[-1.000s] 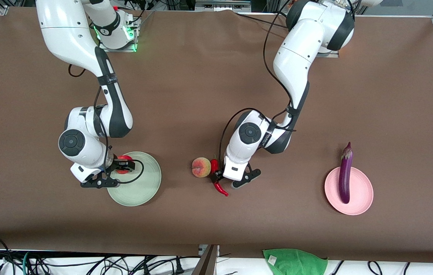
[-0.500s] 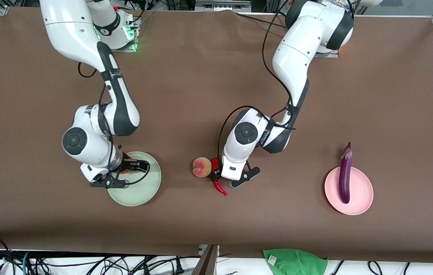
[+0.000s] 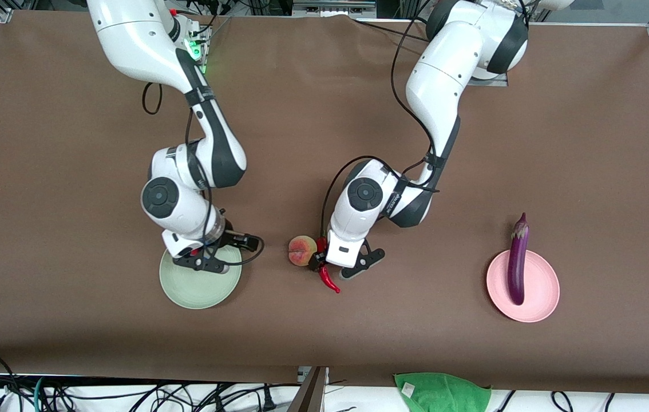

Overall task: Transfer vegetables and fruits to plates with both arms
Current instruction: 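Grasp the red chili with the left gripper while the right gripper reaches the peach, then carry the chili to the pink plate while the right gripper lifts the peach, then release the chili while the right gripper lowers the peach onto the green plate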

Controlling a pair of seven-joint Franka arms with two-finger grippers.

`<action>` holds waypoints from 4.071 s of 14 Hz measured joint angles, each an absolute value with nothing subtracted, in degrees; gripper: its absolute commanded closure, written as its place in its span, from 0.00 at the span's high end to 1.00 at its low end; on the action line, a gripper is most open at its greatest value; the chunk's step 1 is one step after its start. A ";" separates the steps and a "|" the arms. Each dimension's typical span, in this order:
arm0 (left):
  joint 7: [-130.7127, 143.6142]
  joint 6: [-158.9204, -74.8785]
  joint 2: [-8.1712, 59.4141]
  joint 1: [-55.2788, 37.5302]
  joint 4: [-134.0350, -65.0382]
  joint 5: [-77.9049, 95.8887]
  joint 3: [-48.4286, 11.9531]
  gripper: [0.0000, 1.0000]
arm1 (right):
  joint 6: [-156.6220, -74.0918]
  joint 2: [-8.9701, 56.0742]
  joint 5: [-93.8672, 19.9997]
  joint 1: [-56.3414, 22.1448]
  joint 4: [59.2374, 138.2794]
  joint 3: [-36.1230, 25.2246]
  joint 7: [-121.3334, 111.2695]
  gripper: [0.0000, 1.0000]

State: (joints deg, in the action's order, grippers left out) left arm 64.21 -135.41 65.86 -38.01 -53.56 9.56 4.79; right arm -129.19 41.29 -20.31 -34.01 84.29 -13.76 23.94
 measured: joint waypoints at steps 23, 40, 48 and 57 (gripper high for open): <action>64.74 -137.19 68.17 -39.82 -53.60 8.67 9.02 0.00 | -129.67 42.60 -20.31 -33.45 83.06 -13.25 24.89 1.00; -1.47 -110.77 57.82 -6.57 -56.40 14.02 9.57 0.00 | -146.88 55.25 -20.36 -39.94 73.91 -8.14 39.36 1.00; -17.57 -110.77 57.87 -1.14 -59.37 20.02 10.92 0.46 | -143.59 55.73 -17.46 -39.90 72.22 -9.57 39.11 0.04; -18.05 -109.60 52.93 -1.12 -59.42 24.41 11.61 1.00 | -122.04 48.49 -17.42 -23.74 68.76 -10.94 11.07 0.44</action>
